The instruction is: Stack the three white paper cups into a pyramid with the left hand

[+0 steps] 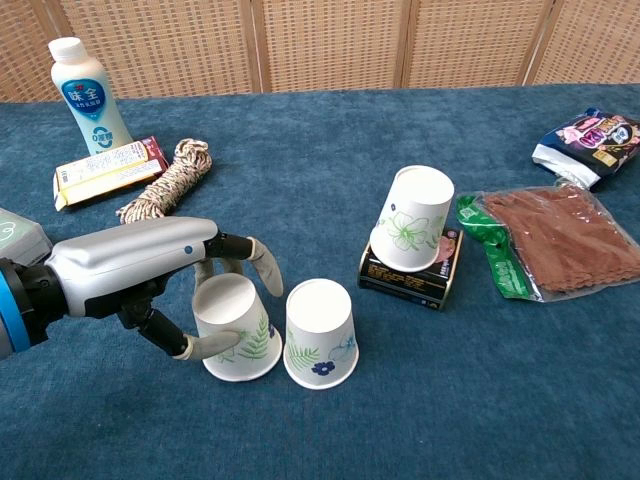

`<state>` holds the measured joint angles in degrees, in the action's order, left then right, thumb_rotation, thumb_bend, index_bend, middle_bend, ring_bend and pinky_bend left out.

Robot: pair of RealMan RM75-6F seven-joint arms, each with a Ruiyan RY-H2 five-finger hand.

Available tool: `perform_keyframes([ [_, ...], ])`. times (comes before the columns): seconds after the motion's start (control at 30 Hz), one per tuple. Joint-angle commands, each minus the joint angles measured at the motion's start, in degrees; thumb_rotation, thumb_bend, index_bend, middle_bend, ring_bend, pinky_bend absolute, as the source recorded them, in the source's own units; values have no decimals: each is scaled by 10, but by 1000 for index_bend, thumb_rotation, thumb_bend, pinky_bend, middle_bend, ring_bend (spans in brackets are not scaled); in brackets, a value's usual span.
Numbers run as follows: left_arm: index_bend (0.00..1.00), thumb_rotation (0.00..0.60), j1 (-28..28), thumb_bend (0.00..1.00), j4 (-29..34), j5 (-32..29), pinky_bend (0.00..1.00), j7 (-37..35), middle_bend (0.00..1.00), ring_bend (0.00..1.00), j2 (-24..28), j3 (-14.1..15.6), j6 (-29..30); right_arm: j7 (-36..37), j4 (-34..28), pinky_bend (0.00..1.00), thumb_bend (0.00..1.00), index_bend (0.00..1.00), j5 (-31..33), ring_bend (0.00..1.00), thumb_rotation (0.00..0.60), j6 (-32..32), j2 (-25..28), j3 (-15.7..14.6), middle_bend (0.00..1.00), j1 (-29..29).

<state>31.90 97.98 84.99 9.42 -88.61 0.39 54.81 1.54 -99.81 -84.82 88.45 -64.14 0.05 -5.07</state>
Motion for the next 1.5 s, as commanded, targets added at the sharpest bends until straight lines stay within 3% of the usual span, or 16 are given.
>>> perform_keyframes([
  [0.03,307,600,1,418,1,-3,487,3,298,396,-3,1,1,4,3,0,449,0,0,0,600,0,1,0,0,-1],
  [0.5,291,600,7,418,5,-11,451,12,259,358,-11,6,1,23,15,0,446,0,-3,0,600,5,3,0,0,-6],
  [0.87,175,600,6,416,27,-18,364,26,102,140,10,16,2,26,17,0,446,0,-7,0,600,5,2,0,0,-7],
  [1.23,137,600,5,417,99,-3,324,64,52,71,91,25,21,18,11,0,447,0,-8,0,600,2,3,0,0,-6],
  [1.5,98,600,19,417,133,-2,294,61,22,24,143,-6,31,12,7,0,447,0,-11,0,600,-1,2,-1,0,-3],
])
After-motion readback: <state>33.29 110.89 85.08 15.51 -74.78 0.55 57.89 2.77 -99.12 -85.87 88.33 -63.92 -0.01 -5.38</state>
